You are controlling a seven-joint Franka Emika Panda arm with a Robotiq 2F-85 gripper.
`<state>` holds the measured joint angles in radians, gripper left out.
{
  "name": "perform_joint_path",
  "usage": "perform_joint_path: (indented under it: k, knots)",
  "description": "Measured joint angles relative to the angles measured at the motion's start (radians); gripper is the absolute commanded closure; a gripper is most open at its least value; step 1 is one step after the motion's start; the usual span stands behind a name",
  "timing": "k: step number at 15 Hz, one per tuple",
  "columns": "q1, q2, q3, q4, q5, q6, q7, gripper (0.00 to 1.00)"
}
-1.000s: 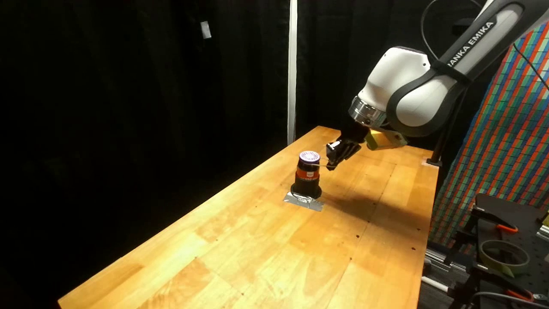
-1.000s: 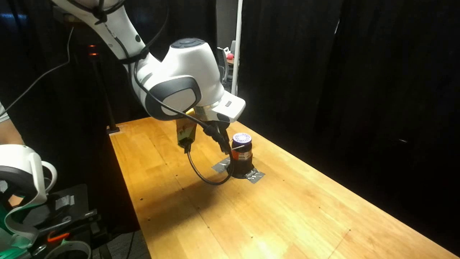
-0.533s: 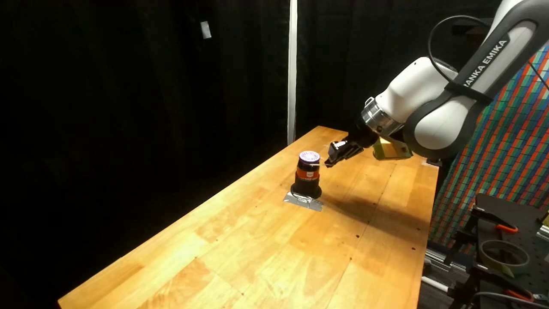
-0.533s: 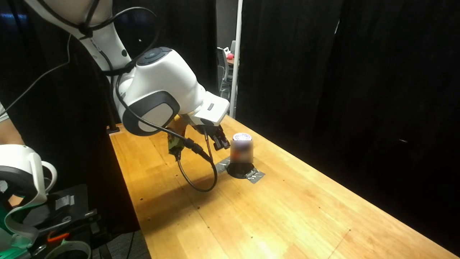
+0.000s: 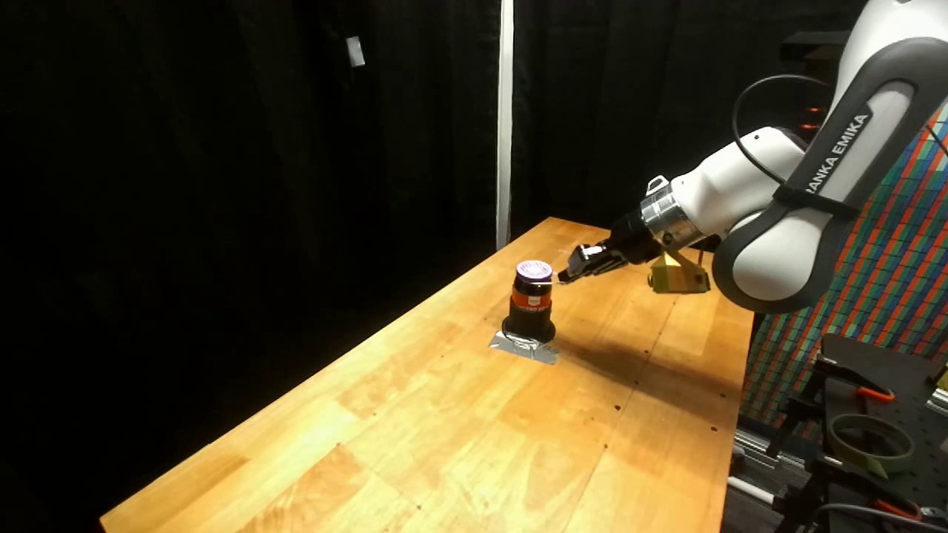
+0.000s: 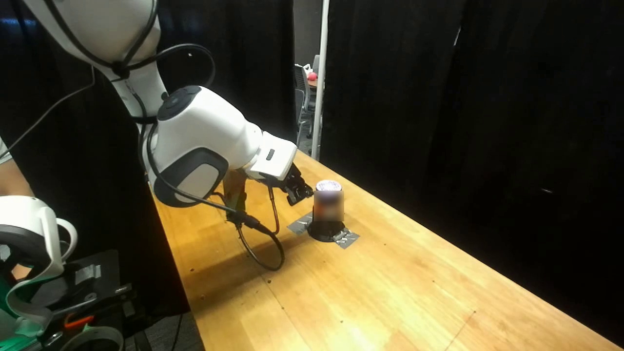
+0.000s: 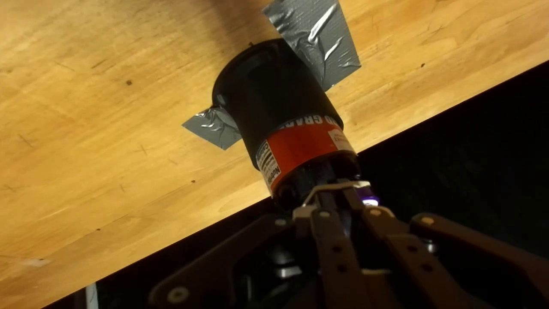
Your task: Put the elastic around the bottle
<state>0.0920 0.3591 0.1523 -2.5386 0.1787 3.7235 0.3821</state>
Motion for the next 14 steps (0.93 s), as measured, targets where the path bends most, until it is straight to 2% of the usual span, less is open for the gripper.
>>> perform_joint_path:
  k: [7,8,9,10,11,13,14]
  knots:
    - [-0.002,0.084,0.001,-0.001,-0.001,0.238,0.002,0.89]
    - [-0.002,0.093,0.001,-0.002,-0.001,0.278,0.004,0.63]
    - [-0.002,0.102,0.001,-0.002,-0.001,0.311,0.005,0.63]
    - [-0.002,0.109,0.001,-0.003,-0.001,0.328,0.008,0.56]
    - [-0.002,0.113,0.001,-0.003,-0.001,0.331,0.012,0.75]
    - [-0.003,0.114,0.001,-0.003,-0.001,0.325,0.012,0.58]
    - [-0.003,0.115,0.001,-0.003,-0.001,0.325,0.012,0.56]
